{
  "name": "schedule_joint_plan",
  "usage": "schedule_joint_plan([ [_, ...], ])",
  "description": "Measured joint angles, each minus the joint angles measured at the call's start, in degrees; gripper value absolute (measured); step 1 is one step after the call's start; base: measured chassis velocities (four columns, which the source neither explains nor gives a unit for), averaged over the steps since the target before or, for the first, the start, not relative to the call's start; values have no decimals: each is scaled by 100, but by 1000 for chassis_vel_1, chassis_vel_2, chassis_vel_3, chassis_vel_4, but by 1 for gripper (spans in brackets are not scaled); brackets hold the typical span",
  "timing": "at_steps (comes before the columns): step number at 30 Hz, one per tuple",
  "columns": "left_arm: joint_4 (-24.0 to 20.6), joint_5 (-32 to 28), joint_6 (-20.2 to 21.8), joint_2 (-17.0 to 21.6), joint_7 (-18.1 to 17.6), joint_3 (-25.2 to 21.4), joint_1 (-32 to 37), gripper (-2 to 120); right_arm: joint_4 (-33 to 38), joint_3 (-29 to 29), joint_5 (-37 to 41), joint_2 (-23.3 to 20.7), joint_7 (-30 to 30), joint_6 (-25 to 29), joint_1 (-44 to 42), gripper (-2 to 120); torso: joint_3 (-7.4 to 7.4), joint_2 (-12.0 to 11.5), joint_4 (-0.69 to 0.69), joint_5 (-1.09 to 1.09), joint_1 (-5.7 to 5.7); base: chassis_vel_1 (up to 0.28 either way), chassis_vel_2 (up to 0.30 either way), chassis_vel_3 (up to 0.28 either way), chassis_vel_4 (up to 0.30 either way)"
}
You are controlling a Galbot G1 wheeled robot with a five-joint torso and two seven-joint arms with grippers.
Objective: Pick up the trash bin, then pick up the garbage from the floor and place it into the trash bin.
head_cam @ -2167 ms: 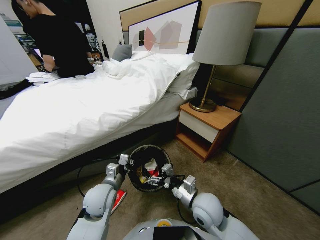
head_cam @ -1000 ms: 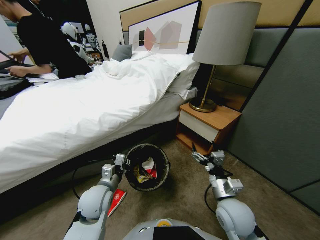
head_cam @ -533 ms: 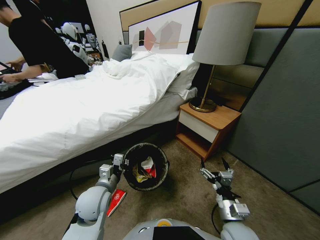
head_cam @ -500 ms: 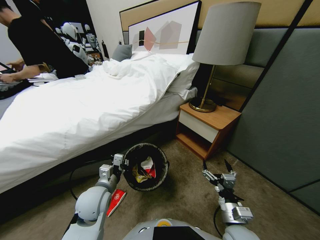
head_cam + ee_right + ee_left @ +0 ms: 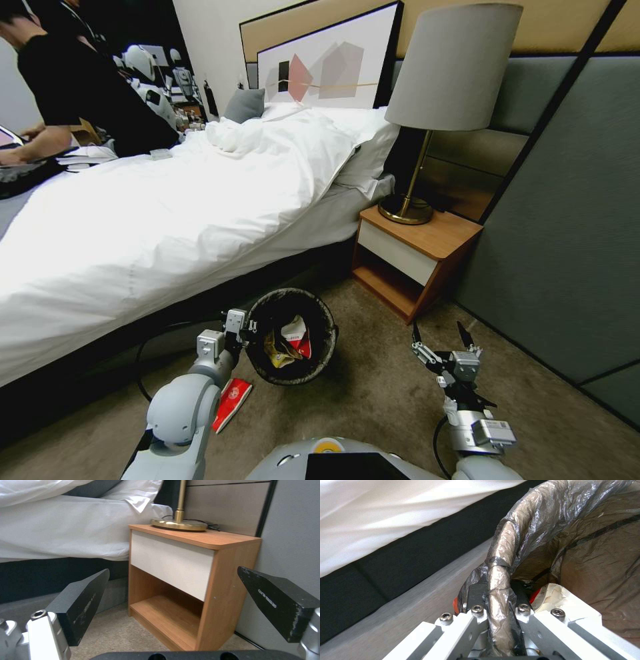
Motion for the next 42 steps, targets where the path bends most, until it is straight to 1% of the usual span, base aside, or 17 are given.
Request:
schedule_joint_plan([
  [42, -8, -25, -44, -15, -13, -49, 47, 1, -140, -79, -4, 62, 52, -34, 33, 100, 0, 0, 0, 0, 0, 76, 73, 73, 74],
])
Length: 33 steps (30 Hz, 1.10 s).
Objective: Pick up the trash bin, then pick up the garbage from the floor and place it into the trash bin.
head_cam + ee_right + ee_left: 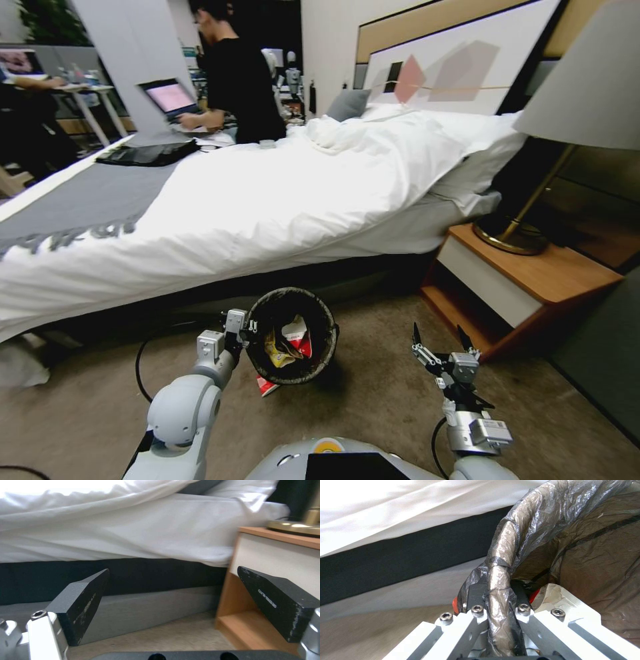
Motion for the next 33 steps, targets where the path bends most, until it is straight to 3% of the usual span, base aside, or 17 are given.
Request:
schedule_joint_plan([
  [33, -13, 13, -22, 20, 5, -5, 23, 1, -98, -69, 8, 30, 76, -56, 45, 100, 0, 0, 0, 0, 0, 74, 72, 76, 75],
])
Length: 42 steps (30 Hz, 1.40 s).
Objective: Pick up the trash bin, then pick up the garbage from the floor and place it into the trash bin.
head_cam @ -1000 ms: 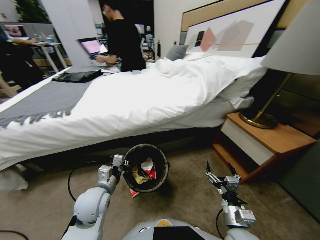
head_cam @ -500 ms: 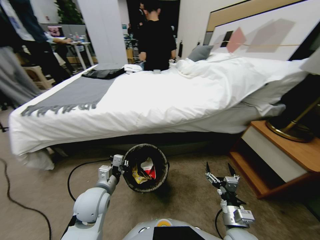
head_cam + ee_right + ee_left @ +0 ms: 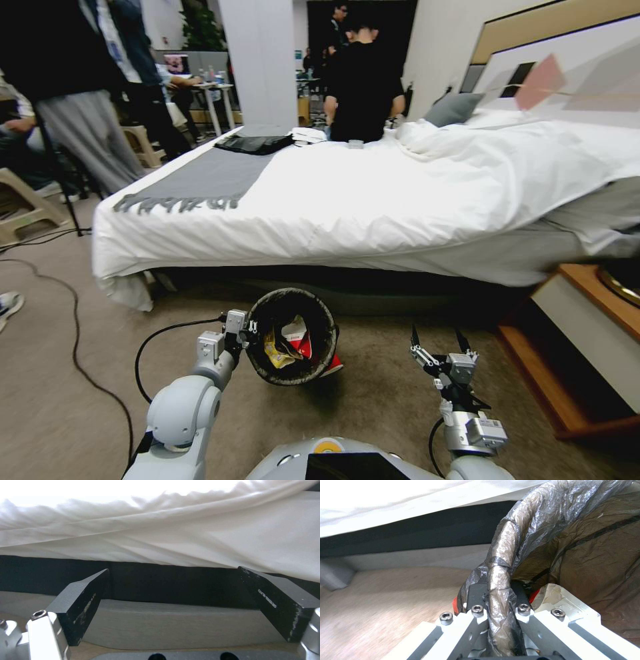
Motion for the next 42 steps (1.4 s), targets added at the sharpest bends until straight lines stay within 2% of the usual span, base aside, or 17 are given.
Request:
schedule_joint_plan([
  [23, 44, -4, -60, 0, -23, -4, -25, 1, -107, -60, 21, 33, 42, -39, 77, 100, 0, 0, 2, 0, 0, 72, 66, 75, 77],
  [30, 77, -8, -105, -18, -52, 3, -36, 1, -122, -88, 47, 26, 44, -104, 117, 100, 0, 0, -2, 0, 0, 0, 0, 0, 0],
  [42, 102, -34, -127, -32, -80, -72, -16, 1, -168, -97, 124, -14, 43, -181, 198, 100, 0, 0, 0, 0, 0, 0, 0, 0, 0],
])
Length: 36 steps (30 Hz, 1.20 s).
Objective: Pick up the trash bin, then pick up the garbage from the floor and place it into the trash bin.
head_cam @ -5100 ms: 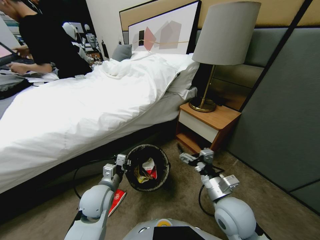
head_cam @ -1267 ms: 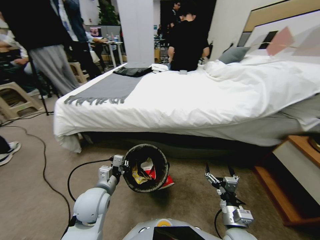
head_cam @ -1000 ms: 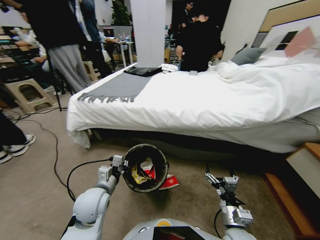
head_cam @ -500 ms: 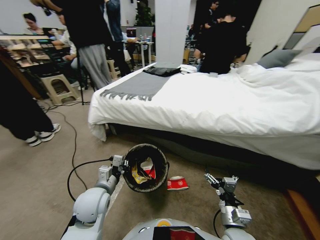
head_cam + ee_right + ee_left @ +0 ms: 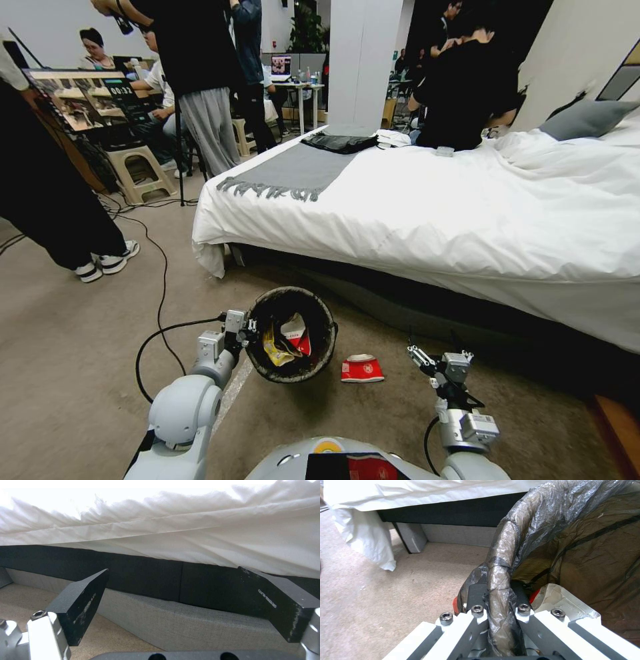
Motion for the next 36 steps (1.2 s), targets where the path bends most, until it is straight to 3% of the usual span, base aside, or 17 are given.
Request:
schedule_joint_plan([
  [18, -19, -49, 9, -5, -20, -103, 10, 1, -80, 124, 304, -205, -122, -249, 178, 100, 0, 0, 0, 0, 0, 0, 0, 0, 0],
  [22, -84, -49, 25, 1, -19, -120, 41, 1, -237, 377, 616, -350, -677, -885, 494, 100, 0, 0, 0, 0, 0, 0, 0, 0, 0],
  [25, -139, -57, 36, 12, -16, -130, 60, 1, -490, 674, 541, -303, -1617, -1463, 856, 100, 0, 0, -2, 1, 0, 0, 0, 0, 0],
  [36, -203, -93, 57, 40, -14, -142, 66, 1, -1220, 403, 761, -945, -2104, -2235, 1731, 100, 0, 0, 1, 1, 0, 0, 0, 0, 0],
])
